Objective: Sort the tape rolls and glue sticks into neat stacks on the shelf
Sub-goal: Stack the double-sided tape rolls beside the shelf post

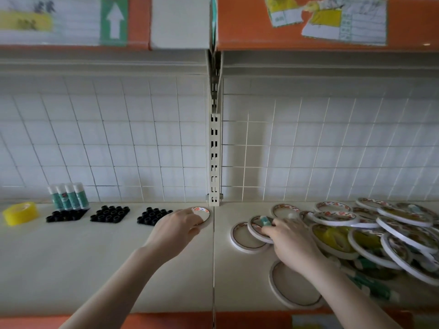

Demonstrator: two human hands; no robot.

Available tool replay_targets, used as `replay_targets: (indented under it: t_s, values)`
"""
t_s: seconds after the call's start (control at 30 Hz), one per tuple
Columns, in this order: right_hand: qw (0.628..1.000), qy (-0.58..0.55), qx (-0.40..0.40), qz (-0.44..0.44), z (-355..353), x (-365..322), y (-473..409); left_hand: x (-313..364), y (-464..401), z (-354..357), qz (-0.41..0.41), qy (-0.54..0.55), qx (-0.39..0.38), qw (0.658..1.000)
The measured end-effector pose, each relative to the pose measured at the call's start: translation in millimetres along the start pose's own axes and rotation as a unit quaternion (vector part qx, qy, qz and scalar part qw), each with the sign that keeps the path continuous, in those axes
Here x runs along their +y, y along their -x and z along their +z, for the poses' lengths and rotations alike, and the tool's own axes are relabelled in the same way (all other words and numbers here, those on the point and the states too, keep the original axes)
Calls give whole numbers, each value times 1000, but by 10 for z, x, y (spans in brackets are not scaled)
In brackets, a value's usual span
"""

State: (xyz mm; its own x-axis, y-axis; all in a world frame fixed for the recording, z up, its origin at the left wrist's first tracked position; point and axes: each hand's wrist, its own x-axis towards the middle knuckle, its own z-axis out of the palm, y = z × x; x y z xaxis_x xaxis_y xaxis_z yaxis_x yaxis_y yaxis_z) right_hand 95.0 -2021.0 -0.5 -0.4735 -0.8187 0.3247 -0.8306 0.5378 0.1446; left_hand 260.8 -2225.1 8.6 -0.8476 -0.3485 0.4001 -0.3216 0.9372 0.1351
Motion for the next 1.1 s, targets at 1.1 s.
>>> replay_targets:
  t_s: [1.1]
  values:
    - [900,-352,253,-33,-308,-2035,-664,-1736,1548,-956,-76,-52,148,985]
